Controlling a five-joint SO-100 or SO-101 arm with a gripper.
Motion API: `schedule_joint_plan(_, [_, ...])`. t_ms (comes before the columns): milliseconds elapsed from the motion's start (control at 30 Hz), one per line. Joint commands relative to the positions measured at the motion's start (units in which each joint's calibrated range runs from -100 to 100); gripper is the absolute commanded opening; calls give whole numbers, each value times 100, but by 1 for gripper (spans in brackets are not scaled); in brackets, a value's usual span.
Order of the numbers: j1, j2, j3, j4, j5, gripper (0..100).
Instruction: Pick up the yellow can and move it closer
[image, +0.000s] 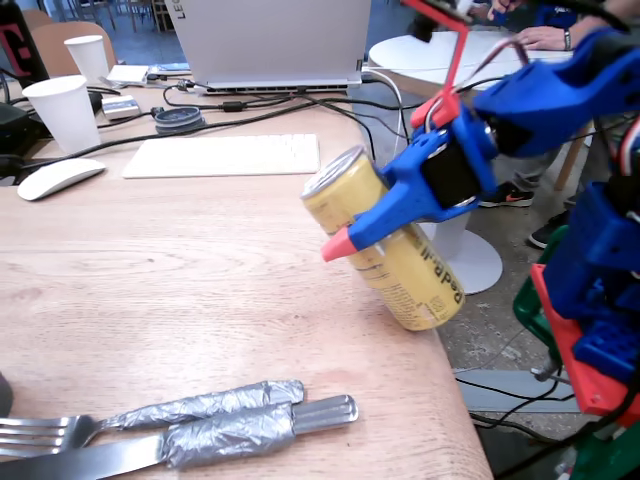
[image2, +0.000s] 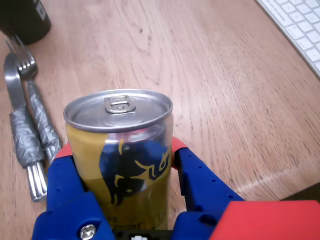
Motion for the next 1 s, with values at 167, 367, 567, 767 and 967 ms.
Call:
schedule_joint_plan(167, [-133,-239,1564,-3725,5,24])
schedule_joint_plan(367, [-590,-110,1564,-4184,-39,24])
schedule_joint_plan(567, [-590,-7,1564,-3355,-24,24])
schedule_joint_plan(767, [-590,10,1564,-3257,-34,24])
schedule_joint_plan(967, [-590,-59,1564,-2846,-34,24])
